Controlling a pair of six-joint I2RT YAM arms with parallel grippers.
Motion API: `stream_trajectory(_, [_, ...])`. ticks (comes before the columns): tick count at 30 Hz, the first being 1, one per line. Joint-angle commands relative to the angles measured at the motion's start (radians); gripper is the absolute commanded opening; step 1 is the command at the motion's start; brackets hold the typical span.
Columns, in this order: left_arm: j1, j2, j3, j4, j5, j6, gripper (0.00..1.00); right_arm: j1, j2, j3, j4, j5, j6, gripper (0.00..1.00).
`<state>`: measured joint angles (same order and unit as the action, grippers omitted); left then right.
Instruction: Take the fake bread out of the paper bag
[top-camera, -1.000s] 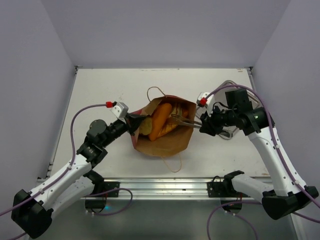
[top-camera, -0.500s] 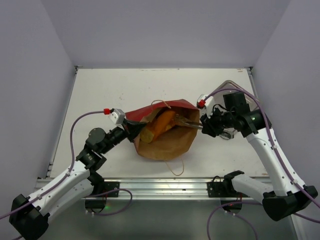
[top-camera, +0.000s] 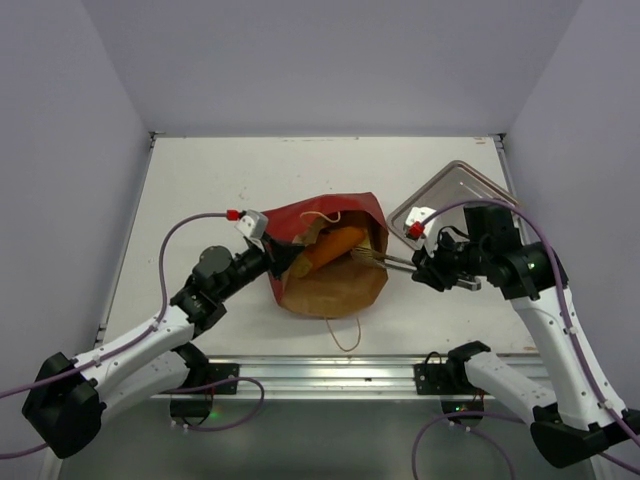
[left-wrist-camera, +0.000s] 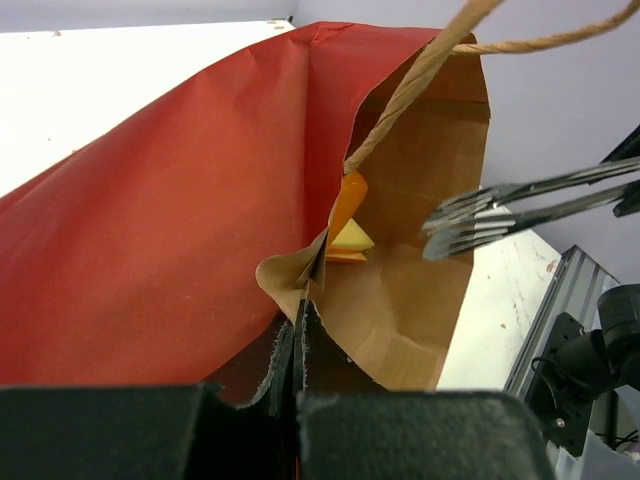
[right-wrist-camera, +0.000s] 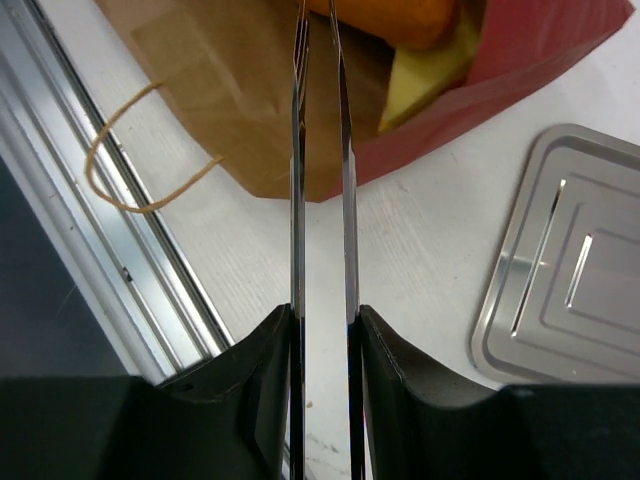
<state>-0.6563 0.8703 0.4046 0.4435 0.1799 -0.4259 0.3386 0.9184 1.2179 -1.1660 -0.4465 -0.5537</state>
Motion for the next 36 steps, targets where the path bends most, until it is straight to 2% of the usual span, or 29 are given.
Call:
stream_trajectory(1, [-0.028,0.035,0.056,0.070,-0.057,-0.011,0.00,0.000,-0.006,-0.012,-0.046,-0.067,-0.058,0.35])
stream_trajectory(9, [-0.075,0.059,0.096,0.092,-0.086,-0.030,0.00,0.005,0.066,0.003,-0.015,-0.158,-0.011,0.35])
stream_trajectory(18, [-0.111,0.091,0.151,0.106,-0.135,-0.070,0.00,0.083,0.129,-0.044,0.146,-0.052,0.119,0.38])
stream_trajectory(25, [-0.131,0.139,0.183,0.119,-0.142,-0.080,0.00,0.155,0.177,-0.011,0.203,0.018,0.149,0.41])
stream_trajectory(36, [-0.141,0.141,0.181,0.130,-0.165,-0.088,0.00,0.185,0.211,0.014,0.269,0.107,0.173,0.45])
